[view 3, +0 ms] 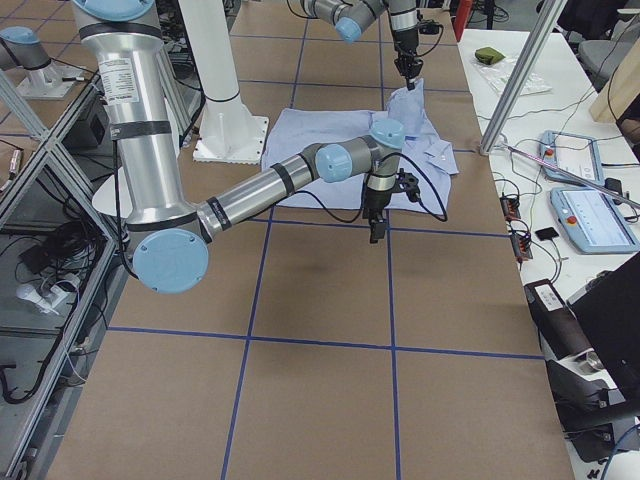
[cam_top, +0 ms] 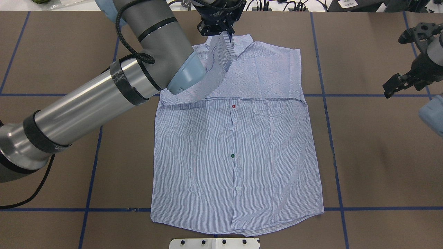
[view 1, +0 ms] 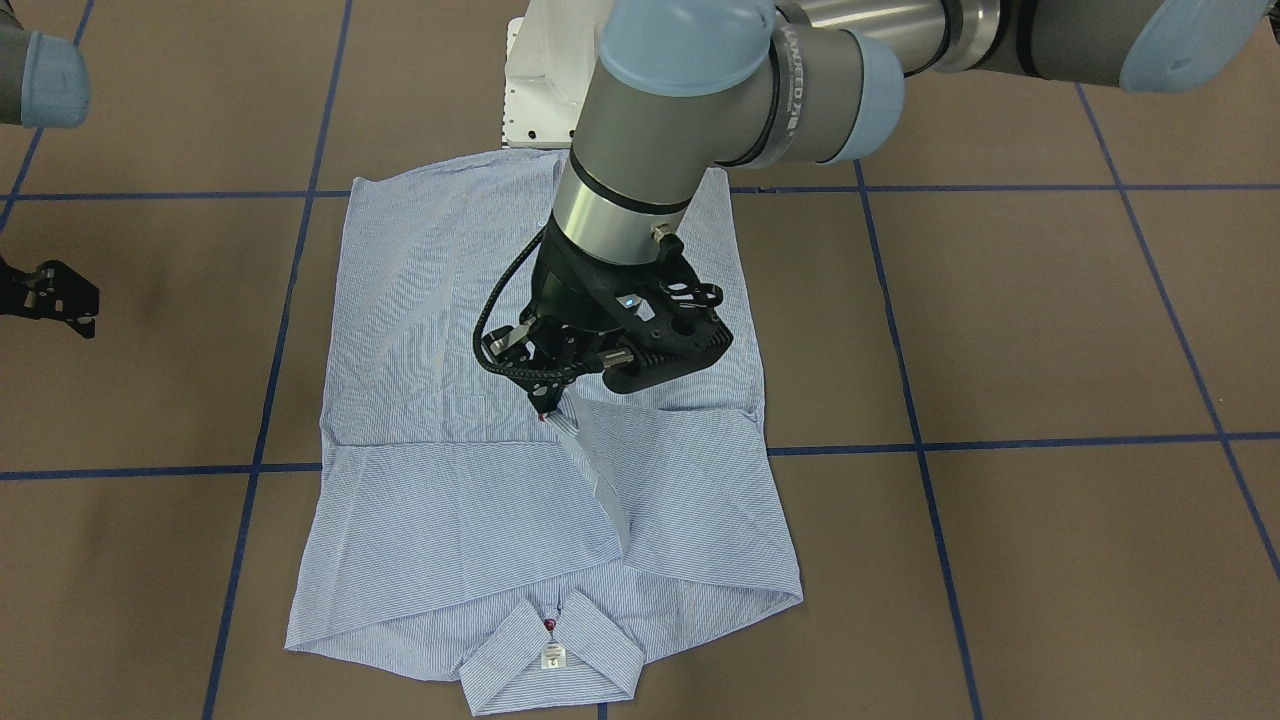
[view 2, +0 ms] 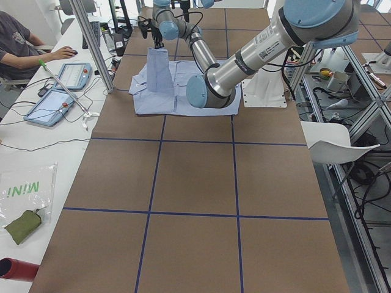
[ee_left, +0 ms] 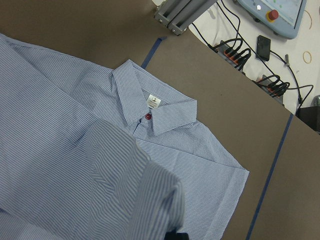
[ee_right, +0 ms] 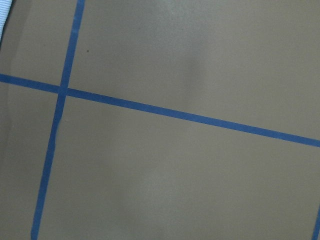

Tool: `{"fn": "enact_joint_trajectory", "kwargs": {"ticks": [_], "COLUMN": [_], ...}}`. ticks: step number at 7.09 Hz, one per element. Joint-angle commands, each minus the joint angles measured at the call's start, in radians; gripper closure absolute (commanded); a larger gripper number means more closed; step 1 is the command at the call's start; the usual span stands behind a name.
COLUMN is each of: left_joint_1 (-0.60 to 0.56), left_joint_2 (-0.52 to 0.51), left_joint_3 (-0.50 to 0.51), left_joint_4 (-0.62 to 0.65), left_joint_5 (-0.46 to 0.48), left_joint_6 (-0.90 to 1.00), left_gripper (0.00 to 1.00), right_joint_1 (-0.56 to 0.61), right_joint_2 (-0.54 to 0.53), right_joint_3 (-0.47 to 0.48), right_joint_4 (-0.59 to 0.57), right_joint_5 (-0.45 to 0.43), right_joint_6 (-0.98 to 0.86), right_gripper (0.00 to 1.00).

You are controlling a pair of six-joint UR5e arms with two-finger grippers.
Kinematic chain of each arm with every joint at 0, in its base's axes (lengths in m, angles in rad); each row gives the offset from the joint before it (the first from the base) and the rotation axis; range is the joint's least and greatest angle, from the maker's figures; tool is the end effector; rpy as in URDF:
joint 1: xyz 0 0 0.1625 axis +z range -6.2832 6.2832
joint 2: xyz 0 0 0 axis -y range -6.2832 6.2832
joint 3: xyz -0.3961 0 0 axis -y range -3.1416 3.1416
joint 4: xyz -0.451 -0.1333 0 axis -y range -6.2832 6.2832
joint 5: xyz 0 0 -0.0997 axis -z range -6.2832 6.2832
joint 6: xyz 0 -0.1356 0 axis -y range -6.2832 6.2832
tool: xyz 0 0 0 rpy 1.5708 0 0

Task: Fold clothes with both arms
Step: 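Lift the held sleeve and carry it across the chest toward the collar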

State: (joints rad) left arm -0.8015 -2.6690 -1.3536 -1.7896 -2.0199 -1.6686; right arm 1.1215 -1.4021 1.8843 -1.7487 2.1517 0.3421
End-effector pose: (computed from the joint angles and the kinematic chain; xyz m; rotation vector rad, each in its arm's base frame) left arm 0.4987 -0.6220 -0.0385 -0.0056 1.1666 -0.5503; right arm -0.2055 -0.5617 0.4221 0.0507 -0.6466 -0.1918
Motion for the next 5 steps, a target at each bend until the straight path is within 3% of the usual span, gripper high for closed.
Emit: {"fn": "enact_joint_trajectory", "kwargs": {"ticks": [1, 3, 5], "left_joint_1": [0.022, 0.098, 0.152], "left_joint_2": [0.006, 0.021, 0.001], "left_joint_3": [-0.002, 0.019, 0.204], "left_joint_4": [-0.007, -0.086, -0.291], "left_joint_5": [0.001, 0.012, 0.077], "left_joint_6": [0.006, -0.02, -0.025], "left_gripper": [1.0, 1.0, 1.0], "right_joint_1": [0.0, 0.0, 0.0], "right_joint_2": [0.0, 0.002, 0.002], "right_joint_3": [-0.004, -0.008, -0.008], "right_joint_4": [0.0, 0.0, 0.0], "right_joint_5": [-0.003, -0.001, -0.001], "right_joint_6": [0.0, 0.002, 0.005], "right_gripper": [0.0, 0.0, 0.0]}}
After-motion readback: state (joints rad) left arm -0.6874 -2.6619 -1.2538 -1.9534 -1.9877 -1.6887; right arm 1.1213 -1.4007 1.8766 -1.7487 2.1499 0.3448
